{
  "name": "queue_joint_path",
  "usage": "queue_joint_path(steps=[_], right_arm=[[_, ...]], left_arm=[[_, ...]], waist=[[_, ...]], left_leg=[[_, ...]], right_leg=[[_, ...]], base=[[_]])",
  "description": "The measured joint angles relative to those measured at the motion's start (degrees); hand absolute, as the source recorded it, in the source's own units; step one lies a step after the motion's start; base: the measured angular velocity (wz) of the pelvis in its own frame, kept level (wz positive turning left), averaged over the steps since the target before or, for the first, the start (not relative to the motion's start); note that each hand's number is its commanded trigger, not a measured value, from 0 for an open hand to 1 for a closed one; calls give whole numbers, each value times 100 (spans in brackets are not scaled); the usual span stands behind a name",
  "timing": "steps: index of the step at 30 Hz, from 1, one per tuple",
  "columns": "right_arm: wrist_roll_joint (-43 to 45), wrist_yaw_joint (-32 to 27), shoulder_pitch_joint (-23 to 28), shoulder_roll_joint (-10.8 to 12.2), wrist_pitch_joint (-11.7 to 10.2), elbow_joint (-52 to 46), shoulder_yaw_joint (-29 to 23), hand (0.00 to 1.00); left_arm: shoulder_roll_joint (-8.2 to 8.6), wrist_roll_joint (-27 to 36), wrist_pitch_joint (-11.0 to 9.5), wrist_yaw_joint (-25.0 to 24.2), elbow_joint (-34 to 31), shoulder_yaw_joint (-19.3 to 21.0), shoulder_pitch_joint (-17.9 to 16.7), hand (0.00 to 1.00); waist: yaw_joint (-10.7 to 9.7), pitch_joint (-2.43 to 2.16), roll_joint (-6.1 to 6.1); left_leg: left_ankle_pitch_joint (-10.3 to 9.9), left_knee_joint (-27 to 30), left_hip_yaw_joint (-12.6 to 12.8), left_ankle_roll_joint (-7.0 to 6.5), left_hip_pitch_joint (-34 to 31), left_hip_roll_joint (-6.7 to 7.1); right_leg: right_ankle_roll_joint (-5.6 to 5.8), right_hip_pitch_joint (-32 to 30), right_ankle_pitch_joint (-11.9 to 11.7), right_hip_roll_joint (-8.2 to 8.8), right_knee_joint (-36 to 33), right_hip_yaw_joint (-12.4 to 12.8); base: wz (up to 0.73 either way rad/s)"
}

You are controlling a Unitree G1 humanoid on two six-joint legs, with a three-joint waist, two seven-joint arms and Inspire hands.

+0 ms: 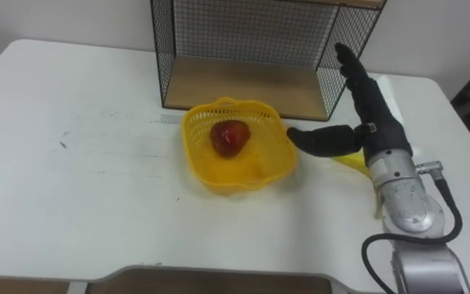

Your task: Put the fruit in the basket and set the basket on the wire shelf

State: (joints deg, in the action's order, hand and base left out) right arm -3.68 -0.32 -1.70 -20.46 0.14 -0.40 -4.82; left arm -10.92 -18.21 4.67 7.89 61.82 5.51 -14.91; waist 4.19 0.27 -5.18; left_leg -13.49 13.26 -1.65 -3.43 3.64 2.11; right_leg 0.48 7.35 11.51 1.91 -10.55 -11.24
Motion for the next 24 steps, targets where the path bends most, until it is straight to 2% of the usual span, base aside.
queue_joint_path(steps=[5,12,16,20,24], right_arm=[[-20,-340,-302,-13,0,227,-192,0],[131,-719,-442,-64,-5,322,-454,0],[171,-725,-627,-87,9,939,-528,0],[-3,-729,-707,-267,87,1302,-537,0],[-53,-666,-827,-459,124,1344,-536,0]], left_arm=[[0,1,-2,12,-28,4,-52,0],[1,-38,6,40,-119,47,-102,0],[1,-133,31,39,-135,47,-80,0],[0,-134,86,10,-148,51,-46,0],[0,-132,133,0,-156,113,-41,0]], waist=[[-135,10,17],[-232,7,8],[-242,-3,-12],[-224,-30,-63],[-229,-34,-117]], left_leg=[[2,42,-5,-1,10,8],[1,19,-9,-1,-2,8],[2,25,-7,-1,-10,8],[2,18,-9,-1,-24,8],[1,33,1,-1,-38,7]], right_leg=[[0,18,0,4,0,-3],[0,6,0,3,1,-11],[0,-1,0,4,-6,-6],[0,-17,0,4,-6,-12],[0,-36,0,5,-5,-17]], base=[[1],[0],[0],[0],[0]])
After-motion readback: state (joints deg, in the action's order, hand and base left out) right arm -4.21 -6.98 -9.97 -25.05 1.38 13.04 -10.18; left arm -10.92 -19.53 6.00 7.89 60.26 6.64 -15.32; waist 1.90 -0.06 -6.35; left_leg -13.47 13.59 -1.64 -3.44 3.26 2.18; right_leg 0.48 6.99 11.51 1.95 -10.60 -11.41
